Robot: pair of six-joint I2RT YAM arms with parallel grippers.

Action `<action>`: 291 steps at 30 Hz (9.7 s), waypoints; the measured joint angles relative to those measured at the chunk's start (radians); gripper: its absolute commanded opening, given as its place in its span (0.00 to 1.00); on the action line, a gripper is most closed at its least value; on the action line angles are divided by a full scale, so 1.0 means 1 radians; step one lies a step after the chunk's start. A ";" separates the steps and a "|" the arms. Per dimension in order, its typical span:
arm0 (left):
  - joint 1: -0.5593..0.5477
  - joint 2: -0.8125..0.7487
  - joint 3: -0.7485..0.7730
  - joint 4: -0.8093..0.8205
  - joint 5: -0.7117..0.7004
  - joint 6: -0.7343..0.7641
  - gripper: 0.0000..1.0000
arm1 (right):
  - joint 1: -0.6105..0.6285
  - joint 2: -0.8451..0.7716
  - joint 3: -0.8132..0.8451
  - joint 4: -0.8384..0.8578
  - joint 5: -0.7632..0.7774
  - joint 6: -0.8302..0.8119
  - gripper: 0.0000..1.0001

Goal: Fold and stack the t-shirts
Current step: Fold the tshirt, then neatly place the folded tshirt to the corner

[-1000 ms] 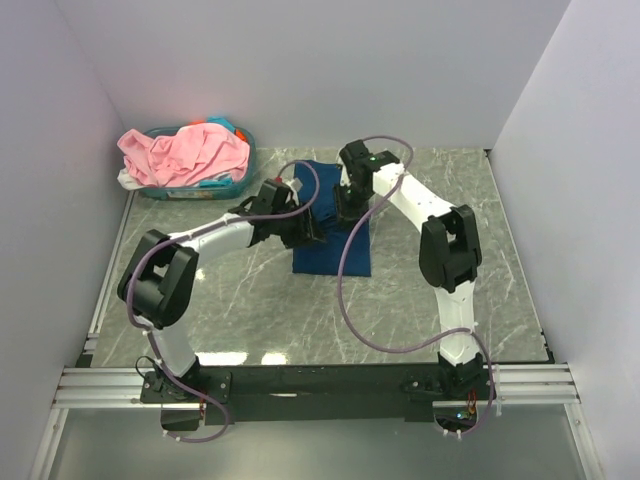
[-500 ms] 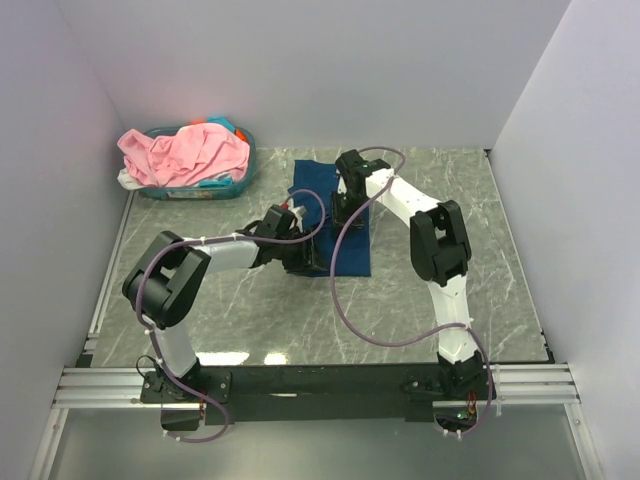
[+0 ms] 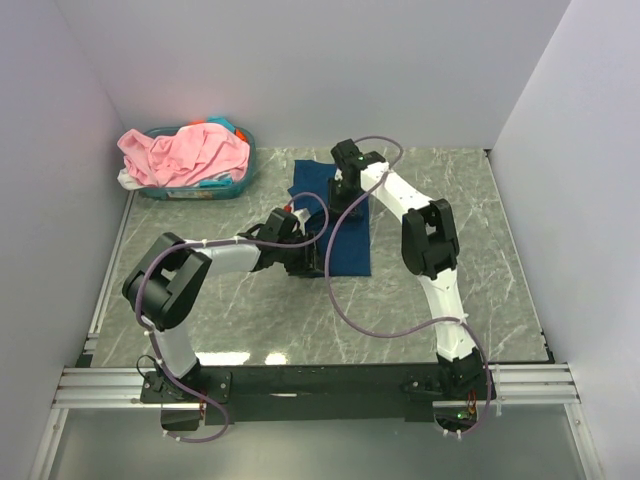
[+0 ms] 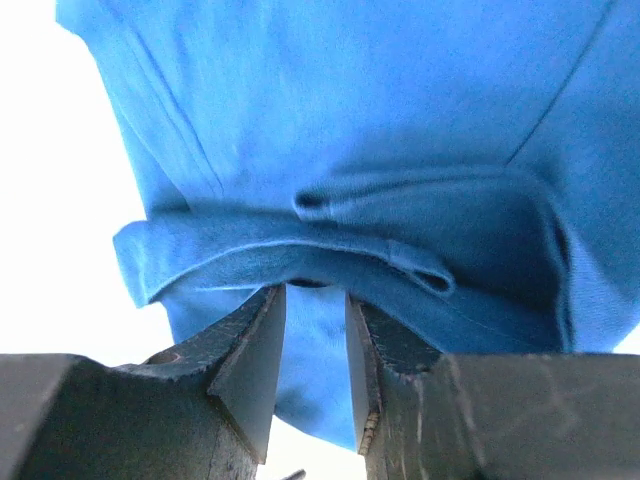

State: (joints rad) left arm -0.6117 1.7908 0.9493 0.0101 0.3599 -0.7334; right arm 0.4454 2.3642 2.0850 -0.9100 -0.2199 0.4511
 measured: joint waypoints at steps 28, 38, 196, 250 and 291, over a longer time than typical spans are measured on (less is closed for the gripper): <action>-0.022 -0.119 0.187 -0.225 -0.149 0.043 0.60 | -0.251 -0.390 -0.426 0.140 -0.089 -0.039 0.38; 0.082 -0.136 0.105 -0.252 -0.217 0.006 0.58 | -0.212 -0.561 -0.857 0.178 -0.159 -0.094 0.38; 0.273 0.110 0.568 -0.550 0.021 -0.064 0.00 | -0.183 -0.338 -0.084 -0.117 0.066 -0.071 0.00; 0.266 0.207 0.422 -0.336 0.133 0.033 0.62 | -0.336 -0.311 -0.470 0.158 -0.315 -0.219 0.82; 0.250 0.258 0.364 -0.306 0.115 -0.012 0.25 | -0.334 -0.216 -0.526 0.270 -0.391 -0.219 0.64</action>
State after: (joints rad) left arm -0.3614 2.0487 1.3128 -0.2962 0.4751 -0.7456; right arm 0.1112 2.1483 1.5589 -0.6399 -0.6109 0.2325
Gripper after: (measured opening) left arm 0.261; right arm 0.668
